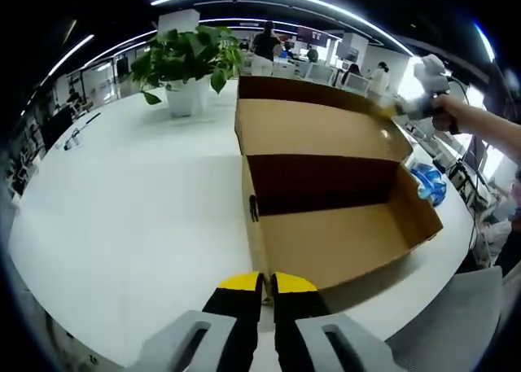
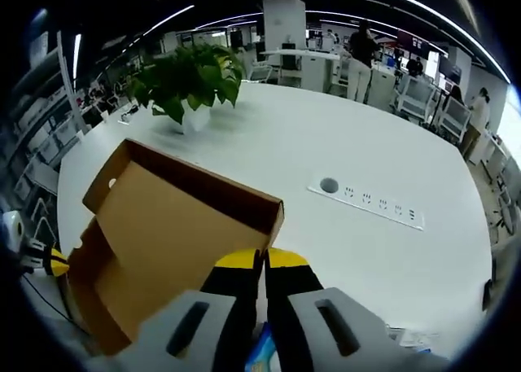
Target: Operate the shoe box by opening the lid, removing the specified soft item, and placing it in the target area until the item is outside and the box remains undamaged.
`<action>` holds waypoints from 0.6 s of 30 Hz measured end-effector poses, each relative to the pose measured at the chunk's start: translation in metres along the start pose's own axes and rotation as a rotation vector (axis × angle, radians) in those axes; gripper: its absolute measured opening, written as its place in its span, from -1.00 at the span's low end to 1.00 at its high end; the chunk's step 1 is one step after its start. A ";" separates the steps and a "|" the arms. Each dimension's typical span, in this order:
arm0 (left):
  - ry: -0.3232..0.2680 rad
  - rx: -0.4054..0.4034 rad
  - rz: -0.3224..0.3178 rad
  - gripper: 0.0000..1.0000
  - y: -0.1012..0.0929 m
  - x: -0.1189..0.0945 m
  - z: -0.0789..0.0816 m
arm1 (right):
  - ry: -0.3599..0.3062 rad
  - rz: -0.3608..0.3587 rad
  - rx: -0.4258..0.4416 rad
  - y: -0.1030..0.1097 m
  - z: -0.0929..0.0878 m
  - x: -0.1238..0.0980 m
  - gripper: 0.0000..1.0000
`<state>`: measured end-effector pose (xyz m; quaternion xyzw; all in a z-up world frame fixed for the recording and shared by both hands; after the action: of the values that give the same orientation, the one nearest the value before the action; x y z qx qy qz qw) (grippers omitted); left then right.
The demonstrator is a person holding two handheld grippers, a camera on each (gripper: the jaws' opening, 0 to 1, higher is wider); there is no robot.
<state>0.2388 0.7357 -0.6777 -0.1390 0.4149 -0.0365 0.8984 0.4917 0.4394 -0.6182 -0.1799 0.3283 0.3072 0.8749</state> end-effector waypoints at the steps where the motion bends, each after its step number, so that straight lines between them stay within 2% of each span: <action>1: -0.001 0.003 0.001 -0.93 0.000 0.000 0.000 | -0.007 -0.002 -0.003 0.001 0.001 -0.002 -0.99; 18: -0.014 0.003 -0.005 -0.93 0.001 -0.001 0.000 | -0.110 -0.008 -0.012 0.015 0.008 -0.042 -1.00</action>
<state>0.2381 0.7369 -0.6773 -0.1389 0.4084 -0.0385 0.9014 0.4601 0.4372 -0.5851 -0.1692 0.2771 0.3151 0.8918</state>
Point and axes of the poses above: the point that each gripper's makers call its tool centre point, and the gripper's own axes: x roughly forward along the fingers, y roughly to its left, z roughly out of its top, the point moved 4 cm from there along -x, roughly backward along the fingers, and after that the axes turned 13 degrees about -x, right-handed, at the moved point
